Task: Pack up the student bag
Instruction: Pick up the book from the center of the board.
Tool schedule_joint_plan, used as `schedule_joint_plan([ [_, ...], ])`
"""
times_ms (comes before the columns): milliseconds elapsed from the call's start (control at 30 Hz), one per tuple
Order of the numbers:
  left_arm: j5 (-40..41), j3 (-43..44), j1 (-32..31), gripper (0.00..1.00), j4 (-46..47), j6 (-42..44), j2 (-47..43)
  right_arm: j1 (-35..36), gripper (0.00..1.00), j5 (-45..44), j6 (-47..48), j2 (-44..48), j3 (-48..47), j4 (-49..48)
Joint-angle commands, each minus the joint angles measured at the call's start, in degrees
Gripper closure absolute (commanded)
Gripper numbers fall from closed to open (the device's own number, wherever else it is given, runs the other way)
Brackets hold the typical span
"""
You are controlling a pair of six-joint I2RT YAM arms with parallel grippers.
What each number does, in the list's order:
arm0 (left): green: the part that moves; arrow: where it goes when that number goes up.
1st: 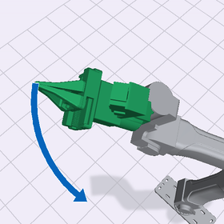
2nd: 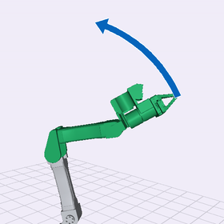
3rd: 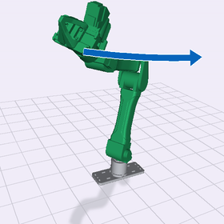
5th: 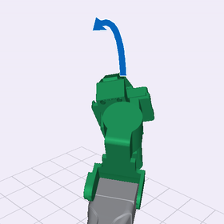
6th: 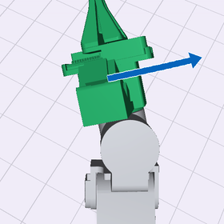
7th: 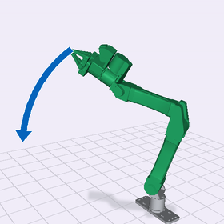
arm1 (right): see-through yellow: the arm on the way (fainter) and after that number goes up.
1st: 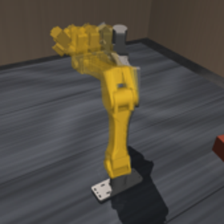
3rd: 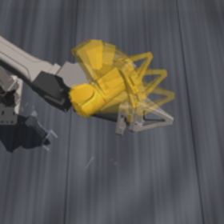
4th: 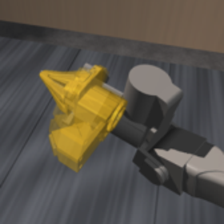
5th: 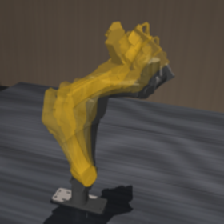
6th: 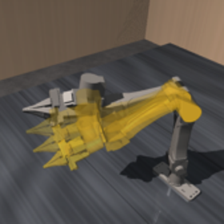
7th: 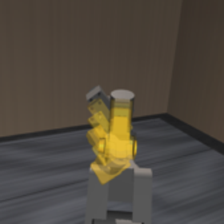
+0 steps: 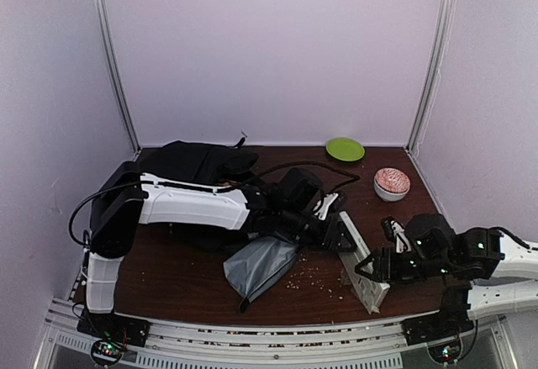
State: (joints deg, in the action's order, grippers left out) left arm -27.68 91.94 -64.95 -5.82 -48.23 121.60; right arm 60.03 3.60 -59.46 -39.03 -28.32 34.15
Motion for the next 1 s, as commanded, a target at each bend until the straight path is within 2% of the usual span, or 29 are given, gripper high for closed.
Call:
schedule_joint_plan([
  [0,-0.55,1.44,0.86,0.48,2.50,1.03,0.83,0.27,0.47,-1.24,3.10,-0.13,-2.53,5.26],
  [200,-0.39,1.29,1.13,0.48,1.35,1.14,-0.32,0.36,0.70,-3.72,5.71,-0.46,-4.93,6.95],
  [400,5.02,-1.90,2.19,0.43,-3.11,2.76,-10.01,0.61,0.98,-7.46,9.93,0.86,-9.23,5.32],
  [533,14.65,-5.11,2.80,0.34,-7.89,3.82,-18.78,1.10,1.00,-12.62,15.28,-0.96,-13.36,3.95],
  [633,22.17,-4.87,2.82,0.30,-13.48,4.57,-23.38,2.74,1.00,-19.69,19.89,-4.17,-16.98,3.02],
  [700,26.28,-5.32,2.81,0.26,-14.72,4.18,-26.33,4.72,1.00,-26.06,23.57,-6.71,-19.40,1.62],
  [867,36.02,-5.63,2.93,0.06,-15.84,2.86,-31.67,8.27,1.00,-44.72,35.41,-13.08,-24.14,-4.80],
  [967,37.04,-2.88,4.97,0.02,-17.46,2.70,-32.61,10.32,1.00,-54.03,45.07,-16.25,-25.97,-11.74],
])
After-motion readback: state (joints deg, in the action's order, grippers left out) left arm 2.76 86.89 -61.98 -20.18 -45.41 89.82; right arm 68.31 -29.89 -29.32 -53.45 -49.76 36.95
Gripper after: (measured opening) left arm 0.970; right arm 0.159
